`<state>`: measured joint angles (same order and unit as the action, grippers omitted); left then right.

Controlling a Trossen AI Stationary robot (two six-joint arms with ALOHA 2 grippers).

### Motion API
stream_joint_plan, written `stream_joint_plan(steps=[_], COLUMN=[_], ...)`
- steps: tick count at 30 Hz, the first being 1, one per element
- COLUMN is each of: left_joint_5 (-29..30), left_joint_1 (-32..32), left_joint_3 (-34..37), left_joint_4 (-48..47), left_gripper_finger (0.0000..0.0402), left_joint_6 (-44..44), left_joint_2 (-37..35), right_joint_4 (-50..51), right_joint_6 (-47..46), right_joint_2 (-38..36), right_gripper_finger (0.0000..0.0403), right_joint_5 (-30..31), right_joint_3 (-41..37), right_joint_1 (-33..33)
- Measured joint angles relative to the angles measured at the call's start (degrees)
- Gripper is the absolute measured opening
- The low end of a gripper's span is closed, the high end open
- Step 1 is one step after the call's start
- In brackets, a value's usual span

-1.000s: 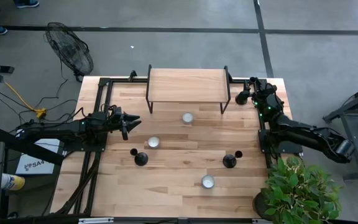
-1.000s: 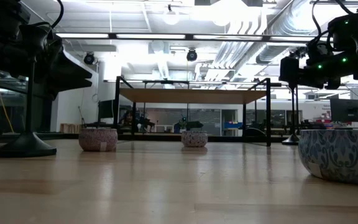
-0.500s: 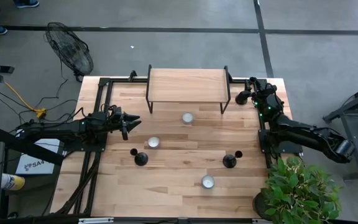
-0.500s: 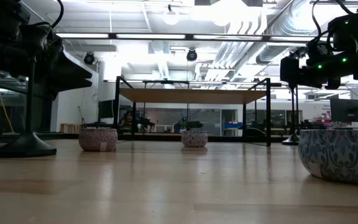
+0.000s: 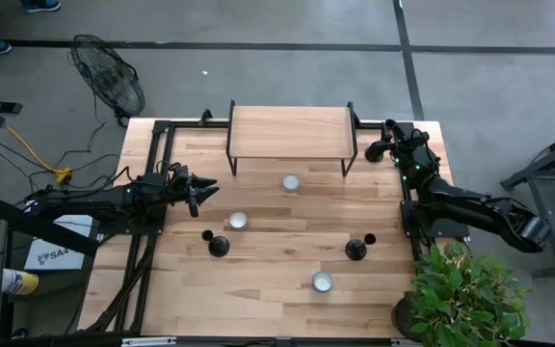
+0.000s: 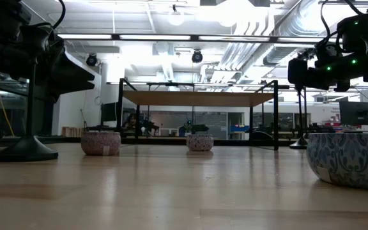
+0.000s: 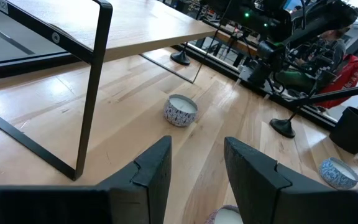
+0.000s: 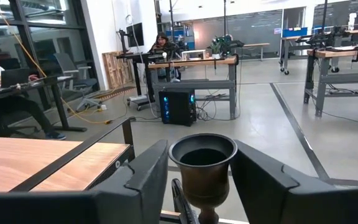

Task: Pick & Place candle stick holders
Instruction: Put the top black candle holder on the shelf

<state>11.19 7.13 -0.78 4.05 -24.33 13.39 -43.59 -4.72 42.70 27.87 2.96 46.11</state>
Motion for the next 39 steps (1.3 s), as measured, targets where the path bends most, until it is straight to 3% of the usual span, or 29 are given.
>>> stream_joint_plan(steps=[6,19,31,39], left_joint_5=[-0.01,-0.01,0.0,-0.01], left_joint_1=[0.01,-0.01,0.0,-0.01], left_joint_3=[0.0,0.0,0.0,0.0], left_joint_4=[0.0,0.0,0.0,0.0], left_gripper_finger=[0.0145,0.0145,0.0145,0.0145], left_joint_6=[0.01,-0.01,0.01,-0.01], left_joint_2=[-0.02,-0.02,-0.02,-0.02], right_joint_4=[0.04,1.31,28.1,36.51], right_joint_6=[0.74,-0.16,1.3,3.89], right_joint_2=[0.0,-0.11,-0.11,-0.11], right_gripper_finger=[0.0135,0.0134,0.0134,0.0134], right_joint_5=[-1.17,-3.13,-6.42,-6.46], right_joint_3=[0.0,1.53,20.41,32.11], right_joint_1=[0.0,0.0,0.0,-0.01])
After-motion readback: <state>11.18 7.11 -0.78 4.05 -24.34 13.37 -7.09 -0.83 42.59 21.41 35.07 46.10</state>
